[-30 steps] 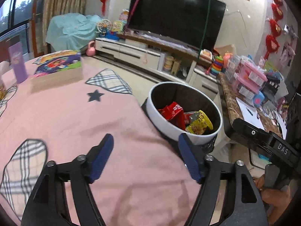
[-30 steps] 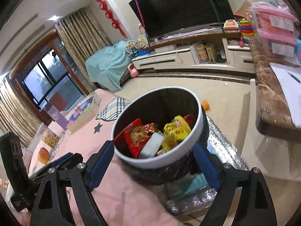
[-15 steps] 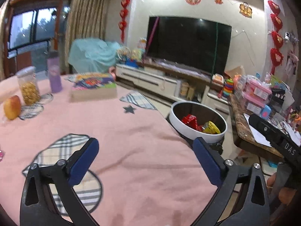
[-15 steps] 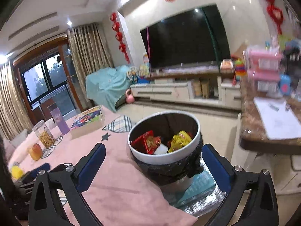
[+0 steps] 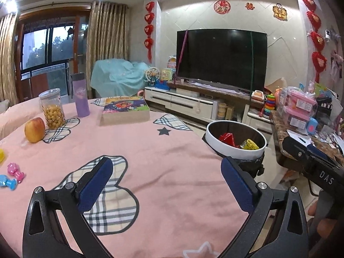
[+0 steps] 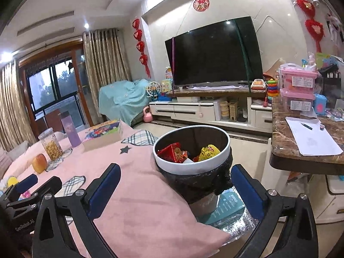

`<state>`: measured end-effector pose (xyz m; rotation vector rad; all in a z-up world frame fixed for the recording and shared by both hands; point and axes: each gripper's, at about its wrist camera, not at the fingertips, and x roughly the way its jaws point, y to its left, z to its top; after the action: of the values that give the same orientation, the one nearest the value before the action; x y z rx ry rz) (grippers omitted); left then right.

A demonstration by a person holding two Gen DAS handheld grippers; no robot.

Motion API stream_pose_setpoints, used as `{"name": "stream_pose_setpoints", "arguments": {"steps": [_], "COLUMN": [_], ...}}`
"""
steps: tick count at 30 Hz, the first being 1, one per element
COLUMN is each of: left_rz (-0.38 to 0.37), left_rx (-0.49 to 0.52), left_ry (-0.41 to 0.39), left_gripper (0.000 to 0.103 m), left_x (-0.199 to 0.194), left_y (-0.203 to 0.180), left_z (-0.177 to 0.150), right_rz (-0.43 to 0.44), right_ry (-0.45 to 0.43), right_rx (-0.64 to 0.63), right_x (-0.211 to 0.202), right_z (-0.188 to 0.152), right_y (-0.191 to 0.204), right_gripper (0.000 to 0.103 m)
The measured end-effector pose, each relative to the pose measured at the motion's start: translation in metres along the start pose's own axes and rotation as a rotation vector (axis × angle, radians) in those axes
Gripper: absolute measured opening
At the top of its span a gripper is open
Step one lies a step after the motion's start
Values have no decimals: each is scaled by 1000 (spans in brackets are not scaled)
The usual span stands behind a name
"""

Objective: Collect trash

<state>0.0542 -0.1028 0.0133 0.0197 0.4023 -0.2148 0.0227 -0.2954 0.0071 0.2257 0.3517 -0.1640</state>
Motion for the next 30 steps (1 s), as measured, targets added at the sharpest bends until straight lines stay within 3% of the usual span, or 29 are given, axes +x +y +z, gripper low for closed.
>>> {"name": "stream_pose_setpoints", "arguments": {"steps": [30], "left_rz": [31], "left_rx": [7], "left_ry": [-55], "left_gripper": [103], "left_x": [-13], "left_y": [5], "left_z": [0], "right_rz": [-1], "right_ry": [-34], "right_rx": [-32], "right_x": [-6], "right_z": [-8], "right_y": [12], "right_gripper": [103]}}
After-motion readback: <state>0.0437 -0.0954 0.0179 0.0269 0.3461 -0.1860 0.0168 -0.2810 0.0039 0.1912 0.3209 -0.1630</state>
